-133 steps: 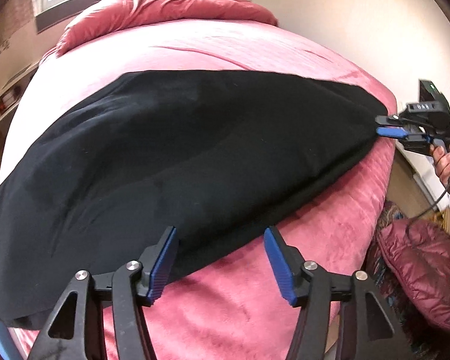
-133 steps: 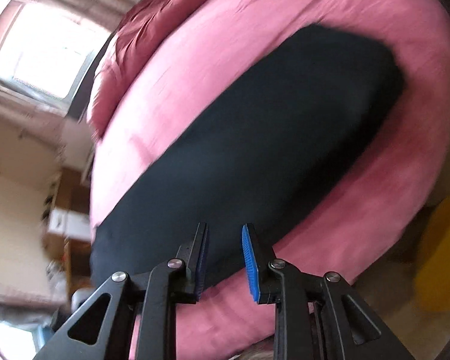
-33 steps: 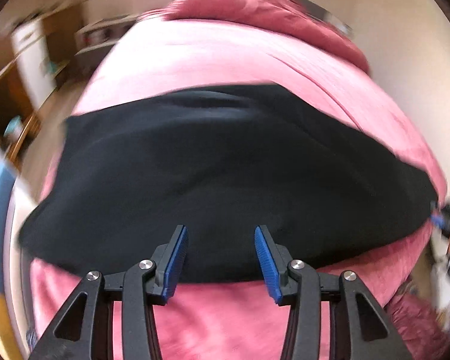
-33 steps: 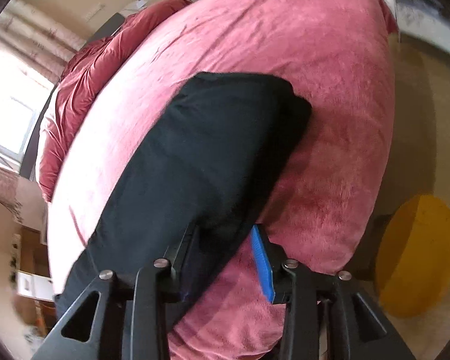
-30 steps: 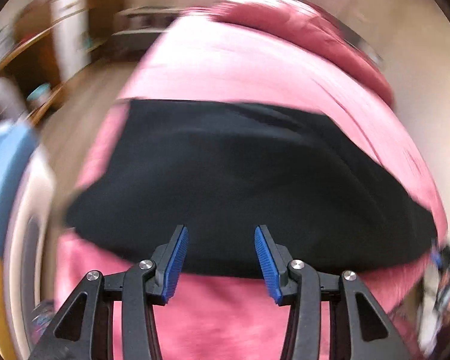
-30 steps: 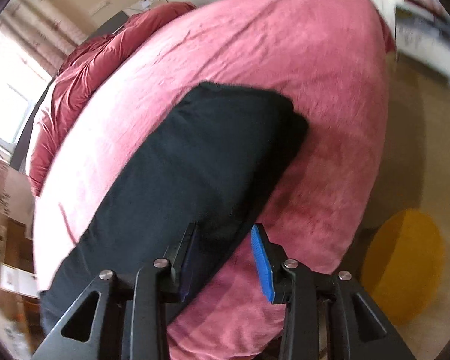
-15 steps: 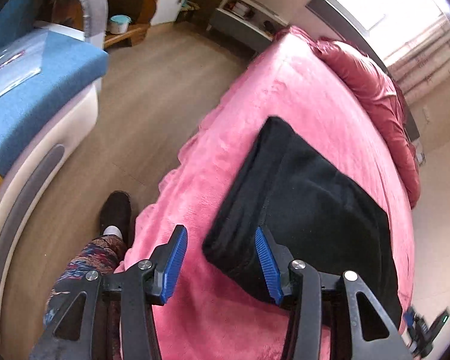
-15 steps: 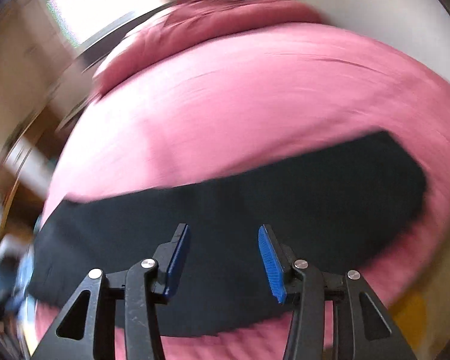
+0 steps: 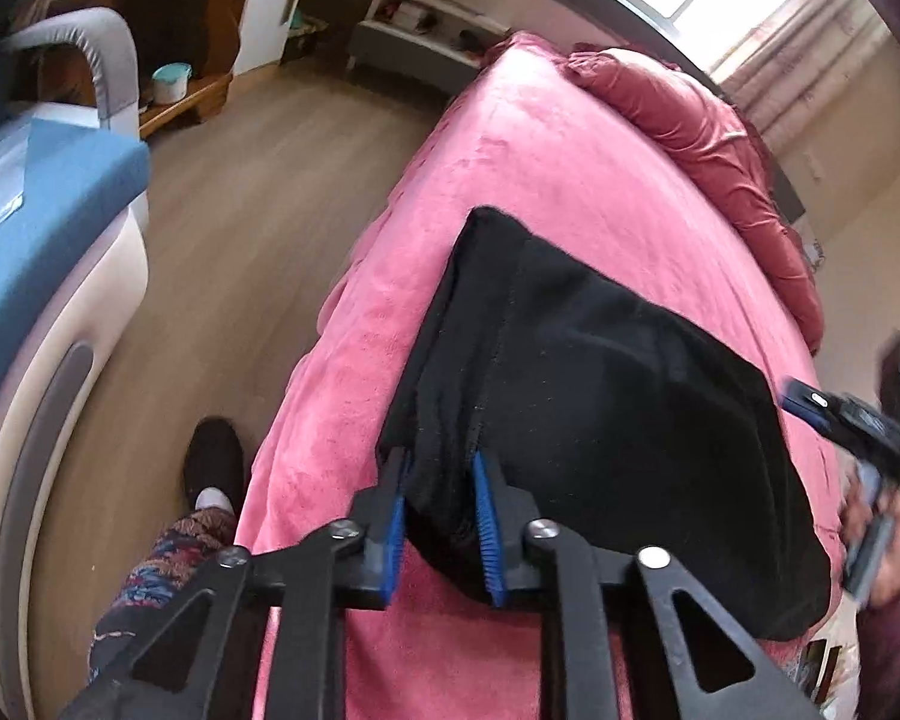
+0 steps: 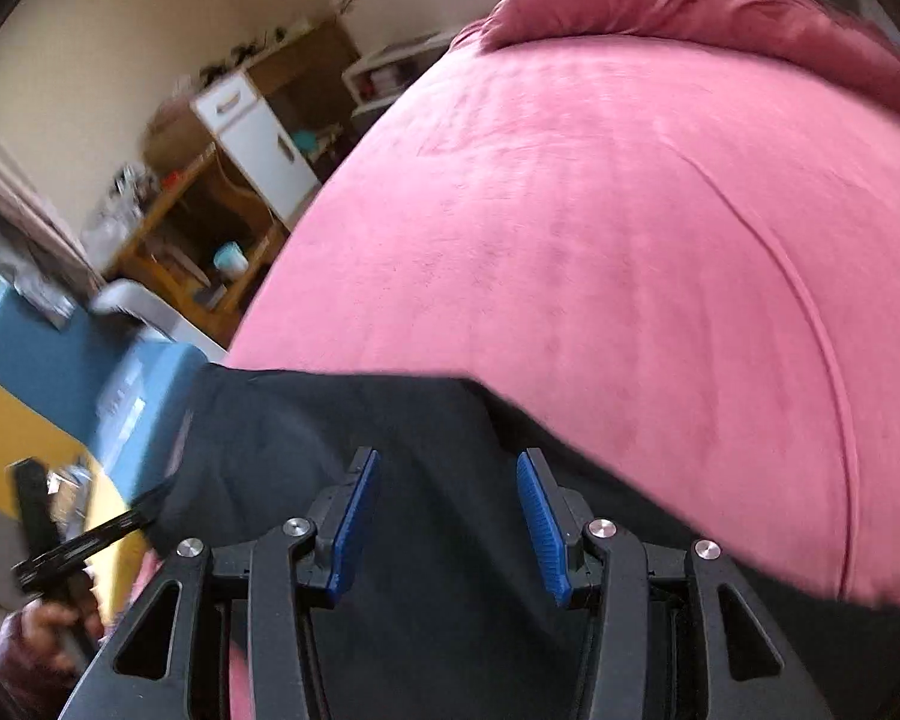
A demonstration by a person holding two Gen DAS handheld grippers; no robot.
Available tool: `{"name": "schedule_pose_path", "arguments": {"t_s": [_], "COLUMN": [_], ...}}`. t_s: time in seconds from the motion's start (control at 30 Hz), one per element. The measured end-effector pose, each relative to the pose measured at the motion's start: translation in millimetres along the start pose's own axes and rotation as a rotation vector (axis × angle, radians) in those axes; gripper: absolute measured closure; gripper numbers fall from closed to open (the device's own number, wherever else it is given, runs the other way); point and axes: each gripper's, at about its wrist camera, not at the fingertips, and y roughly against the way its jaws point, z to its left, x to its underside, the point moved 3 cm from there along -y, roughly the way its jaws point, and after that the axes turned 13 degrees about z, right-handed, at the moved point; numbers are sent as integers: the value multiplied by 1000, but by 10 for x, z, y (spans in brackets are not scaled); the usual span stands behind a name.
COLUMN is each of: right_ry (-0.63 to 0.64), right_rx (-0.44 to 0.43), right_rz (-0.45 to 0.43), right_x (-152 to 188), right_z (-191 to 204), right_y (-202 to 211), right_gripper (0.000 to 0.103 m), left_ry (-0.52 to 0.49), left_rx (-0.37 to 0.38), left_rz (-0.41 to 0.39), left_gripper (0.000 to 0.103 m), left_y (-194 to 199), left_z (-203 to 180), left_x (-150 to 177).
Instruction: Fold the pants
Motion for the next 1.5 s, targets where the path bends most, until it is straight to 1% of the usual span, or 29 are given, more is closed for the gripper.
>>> {"name": "schedule_pose_path", "arguments": {"t_s": [0.07, 0.1, 0.13, 0.17, 0.2, 0.23, 0.3, 0.37, 0.4, 0.47, 0.5, 0.53, 0.57, 0.63, 0.67, 0.73, 0.77, 0.8, 0.83, 0.87, 0.93, 0.97, 1.07, 1.13, 1.23, 1.3, 1.37, 1.47, 1.5], "right_ry": [37, 53, 66, 89, 113, 132, 131, 101, 97, 120, 123, 128, 135, 116, 104, 93, 84, 77, 70, 64, 56, 53, 44, 35, -6, -35, -81, -167, -198], "right_rx": [44, 62, 92, 108, 125, 133, 91, 99, 103, 148, 163, 178, 192, 189, 182, 177, 182, 183, 174, 168, 168, 161, 129, 126, 134, 153, 148, 163, 164], "right_rz": [50, 86, 136, 155, 157, 139, 56, 25, 30, 54, 67, 75, 67, 50, 38, 14, -4, -21, -40, -56, -94, -111, -131, -127, -107, -96, -89, -87, -93], "right_x": [-179, -234, -270, -333, -320, -329, -373, -435, -451, -478, -486, -470, -467, -484, -479, -464, -435, -420, -399, -377, -324, -248, -47, 106, 438, 677, 877, 1271, 1404], "right_z": [52, 68, 85, 93, 113, 135, 129, 27, -9, 26, 63, 71, 68, 75, 80, 74, 51, 53, 57, 53, 77, 78, 127, 142, 56, -56, -188, -410, -490], "right_y": [-167, -266, -391, -450, -475, -443, -274, -249, -295, -459, -574, -657, -677, -682, -667, -599, -552, -494, -424, -357, -241, -133, 31, 98, 168, 240, 284, 390, 444], "right_gripper": [55, 58, 67, 97, 97, 98, 98, 99, 99, 99, 99, 98, 98, 95, 95, 91, 85, 73, 68, 59, 58, 58, 58, 58, 57, 57, 57, 57, 57], "left_ry": [-20, -34, -39, -43, -44, -45, -47, -51, -48, -54, -44, -36, -31, -8, 0, 16, 10, 2, -10, -40, -98, -141, -246, -324, -418, -442, -450, -440, -434], "left_rx": [12, 26, 35, 47, 55, 58, 29, -2, -28, -83, -95, -95, -104, -166, -174, -192, -196, -190, -180, -160, -120, -88, -31, -14, 3, -24, -28, -50, -82], "left_rz": [-26, -47, -56, -67, -86, -98, -114, -94, -70, -17, -5, -3, -13, -40, -61, -116, -141, -158, -173, -186, -186, -170, -115, -65, 18, 48, 72, 87, 97], "left_gripper": [90, 91, 92, 93, 93, 93, 94, 94, 94, 94, 94, 91, 90, 79, 79, 75, 75, 75, 75, 74, 74, 74, 73, 73, 73, 73, 73, 73, 73], "left_y": [87, 143, 180, 223, 294, 331, 376, 296, 216, 58, 29, 36, 76, 168, 239, 401, 477, 530, 579, 616, 597, 534, 263, 28, -360, -583, -758, -927, -1030], "left_z": [-5, -27, -40, -52, -59, -59, -36, 10, 37, 46, 45, 43, 39, 51, 61, 81, 59, 25, -28, -129, -298, -444, -780, -1038, -1375, -1497, -1593, -1601, -1595], "left_x": [28, 45, 59, 72, 96, 106, 134, 132, 128, 125, 121, 109, 92, 66, 43, 5, -17, -34, -63, -94, -132, -163, -250, -274, -289, -313, -367, -458, -499]}}
